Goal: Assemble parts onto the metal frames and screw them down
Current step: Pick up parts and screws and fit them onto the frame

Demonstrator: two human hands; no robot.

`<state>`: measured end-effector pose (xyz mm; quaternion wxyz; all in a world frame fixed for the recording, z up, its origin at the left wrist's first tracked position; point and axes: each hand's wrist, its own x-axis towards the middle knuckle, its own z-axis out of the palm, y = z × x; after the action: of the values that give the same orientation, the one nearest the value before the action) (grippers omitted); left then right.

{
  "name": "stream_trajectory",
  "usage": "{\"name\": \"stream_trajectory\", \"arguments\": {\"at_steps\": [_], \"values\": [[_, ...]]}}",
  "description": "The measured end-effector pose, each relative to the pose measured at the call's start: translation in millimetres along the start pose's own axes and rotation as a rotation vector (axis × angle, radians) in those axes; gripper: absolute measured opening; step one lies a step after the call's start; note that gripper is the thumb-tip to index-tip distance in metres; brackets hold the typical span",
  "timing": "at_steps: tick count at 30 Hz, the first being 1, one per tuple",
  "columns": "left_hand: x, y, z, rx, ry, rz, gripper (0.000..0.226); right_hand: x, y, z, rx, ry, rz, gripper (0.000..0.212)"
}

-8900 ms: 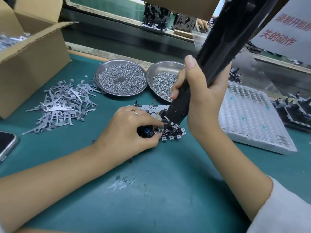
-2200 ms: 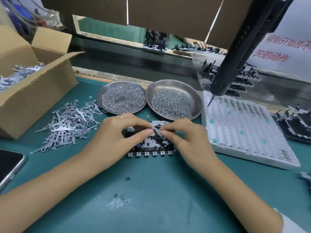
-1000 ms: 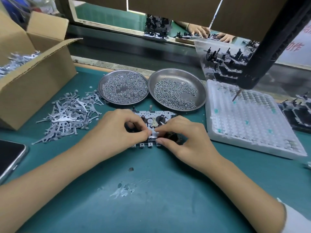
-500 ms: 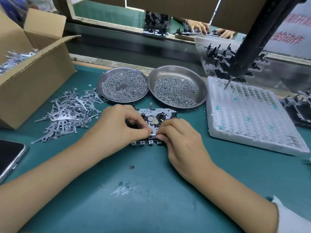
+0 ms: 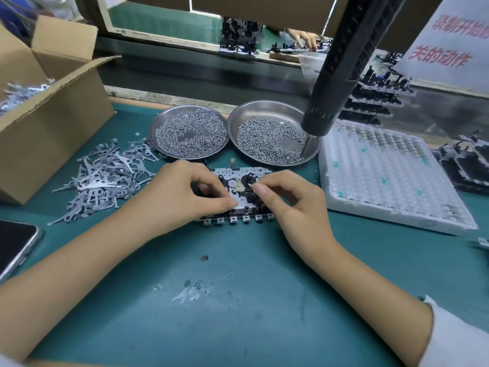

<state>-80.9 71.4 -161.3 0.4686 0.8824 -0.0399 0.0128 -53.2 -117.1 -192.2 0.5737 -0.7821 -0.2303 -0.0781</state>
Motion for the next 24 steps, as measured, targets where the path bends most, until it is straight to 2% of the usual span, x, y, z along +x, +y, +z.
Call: {"name": "stream_trajectory", "arguments": {"at_steps": [4,7,9,12,14,16,20,24], "values": [[-1,1,-3,-0.015,0.010,0.023,0.026,0,-1,1,0.035,0.020,0.004,0.010],[11,-2,-9,0.019,0.248,0.081,0.010,-1,-2,1,0.052,0.036,0.003,0.013],[26,-5,-18,0.227,0.384,0.103,0.015,-1,-3,2,0.054,0.046,0.000,0.015],[52,-14,-29,0.535,0.299,-0.019,0.034,-1,-3,2,0.058,0.052,-0.003,0.015],[65,-16,-28,0.557,0.220,-0.121,0.040,-1,-2,2,0.069,0.052,0.003,0.014],[72,-16,-25,0.555,0.198,-0.188,0.033,-2,-2,2,0.073,0.054,0.005,0.016],[69,-18,-22,0.558,0.339,-0.164,0.013,-1,-1,2,0.062,0.058,-0.002,0.014],[64,-18,-23,0.594,0.451,-0.125,0.013,0,0,2,0.064,0.054,-0.008,0.011]]}}
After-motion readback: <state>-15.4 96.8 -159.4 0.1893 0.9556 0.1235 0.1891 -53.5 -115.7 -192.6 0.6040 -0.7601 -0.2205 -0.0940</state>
